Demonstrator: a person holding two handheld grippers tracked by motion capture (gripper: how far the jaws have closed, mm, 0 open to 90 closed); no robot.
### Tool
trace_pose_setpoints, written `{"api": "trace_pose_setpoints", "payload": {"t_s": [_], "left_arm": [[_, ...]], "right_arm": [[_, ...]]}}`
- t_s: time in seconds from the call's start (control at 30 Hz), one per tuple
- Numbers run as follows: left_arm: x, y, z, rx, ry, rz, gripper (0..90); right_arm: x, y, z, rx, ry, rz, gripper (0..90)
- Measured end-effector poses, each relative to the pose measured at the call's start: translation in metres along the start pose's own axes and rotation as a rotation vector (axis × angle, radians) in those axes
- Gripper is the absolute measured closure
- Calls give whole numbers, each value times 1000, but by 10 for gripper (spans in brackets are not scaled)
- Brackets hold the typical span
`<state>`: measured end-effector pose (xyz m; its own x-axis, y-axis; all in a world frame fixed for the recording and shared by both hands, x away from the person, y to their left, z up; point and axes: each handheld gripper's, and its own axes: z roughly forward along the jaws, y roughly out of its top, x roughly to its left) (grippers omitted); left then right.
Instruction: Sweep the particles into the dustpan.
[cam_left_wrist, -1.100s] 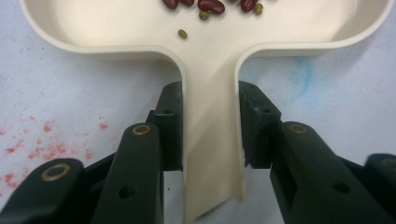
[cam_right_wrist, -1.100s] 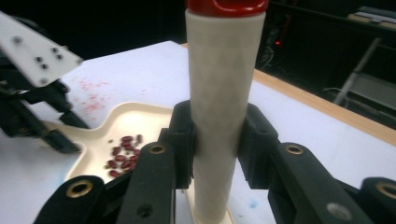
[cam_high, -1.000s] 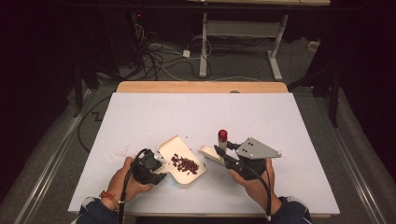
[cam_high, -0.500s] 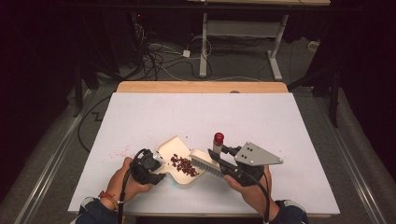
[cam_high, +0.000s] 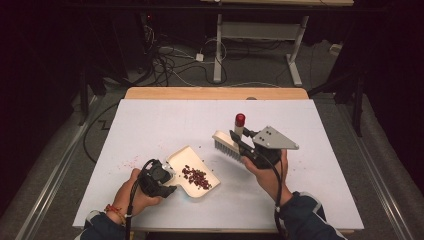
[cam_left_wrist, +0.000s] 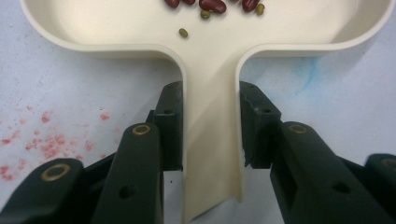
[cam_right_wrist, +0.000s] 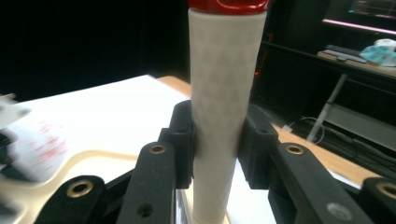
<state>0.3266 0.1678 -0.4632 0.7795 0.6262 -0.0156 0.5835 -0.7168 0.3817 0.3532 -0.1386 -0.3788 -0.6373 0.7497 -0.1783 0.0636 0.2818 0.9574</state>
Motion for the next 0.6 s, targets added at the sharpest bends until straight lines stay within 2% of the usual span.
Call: {"api": "trace_pose_setpoints", "payload": {"t_s": [0.23, 0.3, 0.37, 0.5, 0.57, 0.6], "left_arm": [[2, -1, 0, 0, -6, -1, 640], [2, -2, 0, -2, -10, -4, 640], [3, -2, 0, -4, -15, -6, 640], [4, -3, 0, -6, -18, -8, 640], [3, -3, 0, -5, -18, -10, 640], [3, -2, 0, -3, -15, -8, 640]], "right_arm": [[-4, 0, 52, 10, 17, -18, 699], [-2, -2, 64, 16, 37, -21, 700], [2, -4, 72, 34, 63, -44, 700], [14, -3, 67, 46, 138, -73, 700], [22, -2, 59, 48, 200, -118, 700], [22, -2, 59, 48, 200, -118, 700]]}}
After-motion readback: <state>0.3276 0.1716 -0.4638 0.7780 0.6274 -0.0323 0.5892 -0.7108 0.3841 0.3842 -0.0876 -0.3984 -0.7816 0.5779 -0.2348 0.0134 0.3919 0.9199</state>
